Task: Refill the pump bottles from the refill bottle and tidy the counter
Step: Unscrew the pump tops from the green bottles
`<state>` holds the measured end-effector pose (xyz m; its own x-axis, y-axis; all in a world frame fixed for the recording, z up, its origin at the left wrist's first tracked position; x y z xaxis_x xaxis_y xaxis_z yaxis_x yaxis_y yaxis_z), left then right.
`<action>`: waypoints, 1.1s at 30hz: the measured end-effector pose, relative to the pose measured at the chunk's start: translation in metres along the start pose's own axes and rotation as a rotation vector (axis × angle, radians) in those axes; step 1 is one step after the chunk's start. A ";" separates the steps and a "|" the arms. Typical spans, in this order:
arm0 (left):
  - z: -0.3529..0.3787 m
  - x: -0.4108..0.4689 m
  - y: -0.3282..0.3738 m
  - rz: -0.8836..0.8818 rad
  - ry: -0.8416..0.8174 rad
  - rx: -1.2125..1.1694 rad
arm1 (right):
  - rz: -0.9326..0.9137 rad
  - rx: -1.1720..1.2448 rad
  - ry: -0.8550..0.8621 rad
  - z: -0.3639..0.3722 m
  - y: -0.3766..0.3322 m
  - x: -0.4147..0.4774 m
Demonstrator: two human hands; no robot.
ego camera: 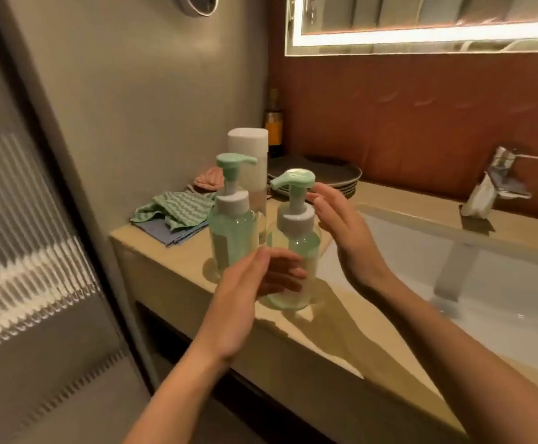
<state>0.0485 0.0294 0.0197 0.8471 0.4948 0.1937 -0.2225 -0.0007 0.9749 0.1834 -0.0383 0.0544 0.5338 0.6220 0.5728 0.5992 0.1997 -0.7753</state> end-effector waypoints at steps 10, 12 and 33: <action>-0.007 0.013 0.003 0.040 0.319 0.284 | 0.005 -0.212 -0.134 0.008 -0.020 -0.009; -0.003 0.021 -0.004 0.041 0.284 0.349 | -0.019 -0.263 -0.142 0.009 -0.023 -0.007; 0.007 0.048 -0.017 0.109 0.471 0.498 | -0.235 -0.465 -0.154 0.000 -0.028 0.034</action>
<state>0.0962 0.0469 0.0133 0.5075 0.7938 0.3351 0.0491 -0.4149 0.9085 0.1848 -0.0230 0.0959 0.2814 0.7115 0.6438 0.9113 0.0119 -0.4116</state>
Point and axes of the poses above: each hand's wrist, its own x-axis towards the middle knuckle, its own z-axis out of the palm, y = z × x, the point moved 6 cm from there along x, towards the middle knuckle, and after that the axes turned 8 degrees about -z, right-handed, at the moved point
